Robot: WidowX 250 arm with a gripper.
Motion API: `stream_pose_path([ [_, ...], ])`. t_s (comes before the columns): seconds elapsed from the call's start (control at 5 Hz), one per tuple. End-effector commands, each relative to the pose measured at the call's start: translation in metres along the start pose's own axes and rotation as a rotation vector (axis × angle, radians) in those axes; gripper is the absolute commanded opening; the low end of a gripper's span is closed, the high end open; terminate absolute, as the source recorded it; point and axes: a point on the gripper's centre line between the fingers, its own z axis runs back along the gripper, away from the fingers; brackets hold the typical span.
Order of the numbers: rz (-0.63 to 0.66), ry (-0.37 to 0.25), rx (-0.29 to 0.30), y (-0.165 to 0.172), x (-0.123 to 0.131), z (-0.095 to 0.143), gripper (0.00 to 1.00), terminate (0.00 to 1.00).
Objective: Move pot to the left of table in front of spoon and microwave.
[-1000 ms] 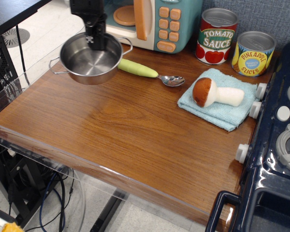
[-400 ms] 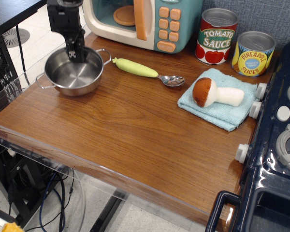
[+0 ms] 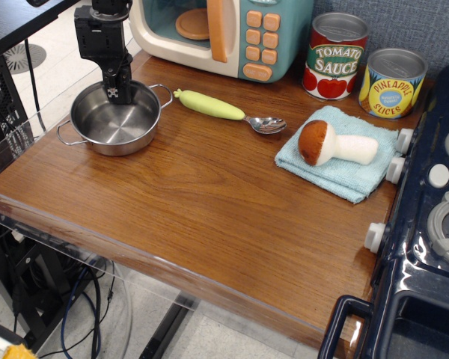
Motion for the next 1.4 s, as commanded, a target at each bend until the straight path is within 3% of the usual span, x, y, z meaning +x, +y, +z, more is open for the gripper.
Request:
stream_pose_path([
  [0.0,0.032,0.011,-0.036,0.010,0.007,0.019,1.00,0.00],
  [0.4,0.021,0.003,-0.036,0.009,0.001,0.025,1.00,0.00],
  [0.8,0.048,0.033,-0.081,0.010,0.002,0.058,1.00,0.00],
  [1.0,0.077,0.047,-0.153,0.020,0.003,0.090,1.00,0.00],
  [1.2,0.164,0.077,-0.253,0.035,0.003,0.105,1.00,0.00],
])
